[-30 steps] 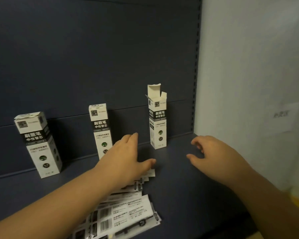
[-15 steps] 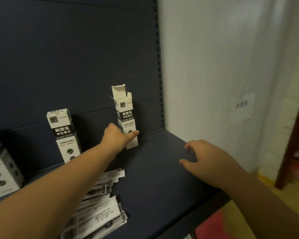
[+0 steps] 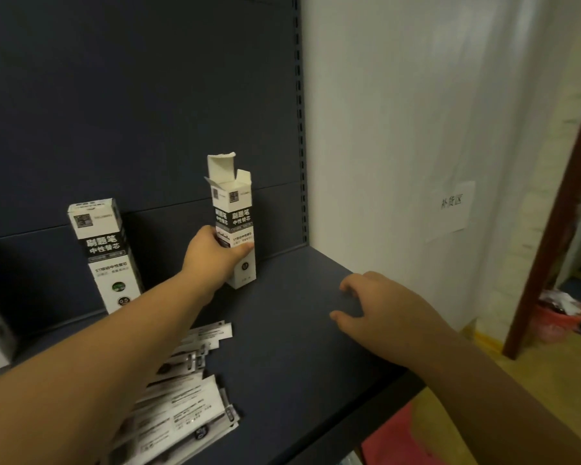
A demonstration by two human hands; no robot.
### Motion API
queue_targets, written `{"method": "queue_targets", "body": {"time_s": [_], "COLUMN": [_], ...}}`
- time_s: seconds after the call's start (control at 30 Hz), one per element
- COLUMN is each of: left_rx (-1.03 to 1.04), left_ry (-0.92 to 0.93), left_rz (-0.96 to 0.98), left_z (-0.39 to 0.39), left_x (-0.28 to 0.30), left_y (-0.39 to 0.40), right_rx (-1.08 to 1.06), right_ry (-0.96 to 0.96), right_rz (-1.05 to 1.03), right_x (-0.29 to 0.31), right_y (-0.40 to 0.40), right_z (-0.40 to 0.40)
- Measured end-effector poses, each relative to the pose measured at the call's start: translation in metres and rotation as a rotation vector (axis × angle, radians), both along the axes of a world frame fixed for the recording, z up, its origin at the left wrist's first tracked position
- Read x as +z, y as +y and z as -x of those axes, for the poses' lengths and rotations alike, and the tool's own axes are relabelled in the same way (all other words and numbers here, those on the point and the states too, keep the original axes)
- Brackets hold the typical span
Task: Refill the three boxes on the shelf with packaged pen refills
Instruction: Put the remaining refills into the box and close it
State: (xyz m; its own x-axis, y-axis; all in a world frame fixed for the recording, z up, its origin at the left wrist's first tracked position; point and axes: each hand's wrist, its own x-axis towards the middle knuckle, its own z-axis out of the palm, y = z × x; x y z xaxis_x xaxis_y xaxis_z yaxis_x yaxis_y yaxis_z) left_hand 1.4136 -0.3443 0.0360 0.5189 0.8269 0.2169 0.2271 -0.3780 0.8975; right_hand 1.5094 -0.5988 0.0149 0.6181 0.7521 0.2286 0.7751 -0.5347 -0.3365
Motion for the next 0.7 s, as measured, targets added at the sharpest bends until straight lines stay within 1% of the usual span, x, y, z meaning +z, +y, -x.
{"method": "queue_targets", "body": {"time_s": [0.2,0.27,0.4,0.53,0.7], "left_rx": [-0.073,-0.083,-0.078,0.01,0.12], "left_ry": [-0.22,-0.268,-0.293,-0.274,-0.305], "left_rz": [-0.097,-0.116,-0.169,-0.268,-0.268], "left_z": [0.041,0.06,0.104,0.152,0.207], "left_x": [0.016,0.024,0.035,0.035,0.026], "left_y": [-0.02,-0.025,-0.032,-0.033,-0.033], "right_rx": [0.098,0.142,0.235,0.363,0.504], "right_ry": [-0.025,-0.03,-0.062,-0.099,-0.13], "right_rz": [0.002,0.009,-0.006,-0.009,0.029], "right_x": [0.009,0.012,0.018,0.025,0.029], "right_y": [0.035,0.049,0.077,0.105,0.135], "right_z": [0.02,0.029,0.05,0.079,0.111]}}
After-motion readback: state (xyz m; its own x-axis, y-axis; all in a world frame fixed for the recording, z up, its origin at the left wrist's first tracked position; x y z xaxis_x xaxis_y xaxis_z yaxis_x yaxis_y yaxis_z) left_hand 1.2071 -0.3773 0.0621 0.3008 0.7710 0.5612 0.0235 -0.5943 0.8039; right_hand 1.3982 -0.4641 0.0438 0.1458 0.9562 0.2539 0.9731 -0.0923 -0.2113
